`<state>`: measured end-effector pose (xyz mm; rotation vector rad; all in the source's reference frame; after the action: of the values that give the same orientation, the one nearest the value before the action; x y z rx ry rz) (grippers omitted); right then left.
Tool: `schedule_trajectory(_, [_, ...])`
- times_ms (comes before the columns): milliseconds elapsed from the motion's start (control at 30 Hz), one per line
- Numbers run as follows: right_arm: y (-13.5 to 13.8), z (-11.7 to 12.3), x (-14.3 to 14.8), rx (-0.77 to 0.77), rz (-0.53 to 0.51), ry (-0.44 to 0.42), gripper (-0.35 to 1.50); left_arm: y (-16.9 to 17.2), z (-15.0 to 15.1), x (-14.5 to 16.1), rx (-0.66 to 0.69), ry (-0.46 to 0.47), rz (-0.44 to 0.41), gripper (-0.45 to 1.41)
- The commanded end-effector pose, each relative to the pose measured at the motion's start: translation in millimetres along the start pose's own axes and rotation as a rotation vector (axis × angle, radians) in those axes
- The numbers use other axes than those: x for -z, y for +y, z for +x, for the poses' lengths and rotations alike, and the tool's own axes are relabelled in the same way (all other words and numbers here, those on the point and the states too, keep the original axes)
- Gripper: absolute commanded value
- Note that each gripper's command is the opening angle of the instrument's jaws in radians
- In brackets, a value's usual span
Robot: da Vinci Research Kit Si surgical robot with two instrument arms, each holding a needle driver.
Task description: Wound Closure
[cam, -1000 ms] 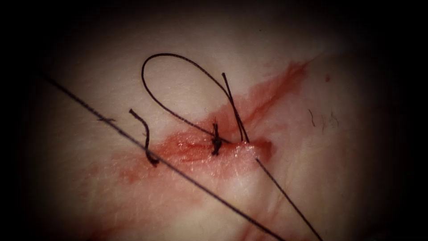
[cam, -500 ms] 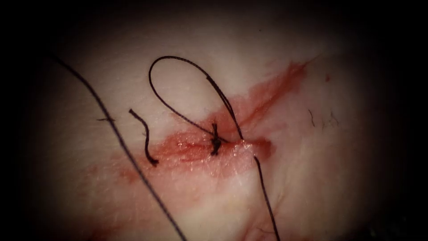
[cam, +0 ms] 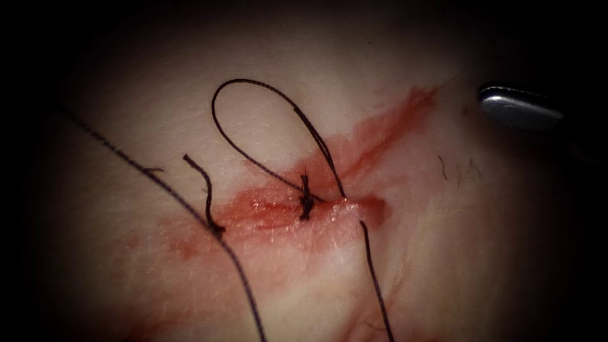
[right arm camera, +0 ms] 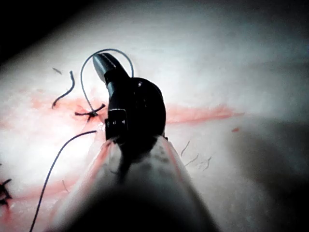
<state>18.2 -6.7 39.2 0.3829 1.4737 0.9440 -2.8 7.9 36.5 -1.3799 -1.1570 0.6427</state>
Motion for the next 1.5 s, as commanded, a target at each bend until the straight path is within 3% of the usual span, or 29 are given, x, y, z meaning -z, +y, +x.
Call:
schedule_trajectory(33, [1.4,-2.1,-1.7,0.025,0.008,-0.030,-0.35,-0.7,0.0,-0.5,0.000,-0.002,0.002,-0.45])
schedule_trajectory(233, [3.2,-11.4,-4.7,0.033,0.025,-0.162,-0.35,-0.9,-0.5,-1.0,0.003,-0.016,0.000,-0.45])
schedule_trajectory(367, [3.2,-14.4,-5.8,0.036,0.003,-0.188,-0.35,-0.9,-0.6,-1.1,0.005,-0.016,0.000,-0.45])
schedule_trajectory(1100, [-0.1,-16.6,-8.6,-0.011,0.037,-0.243,-0.35,-0.9,-0.8,-1.4,0.008,-0.022,-0.001,-0.45])
schedule_trajectory(1500, [0.4,-15.1,-7.6,-0.001,-0.099,-0.310,-0.35,-0.6,-0.9,-1.6,0.013,-0.023,-0.001,-0.45])
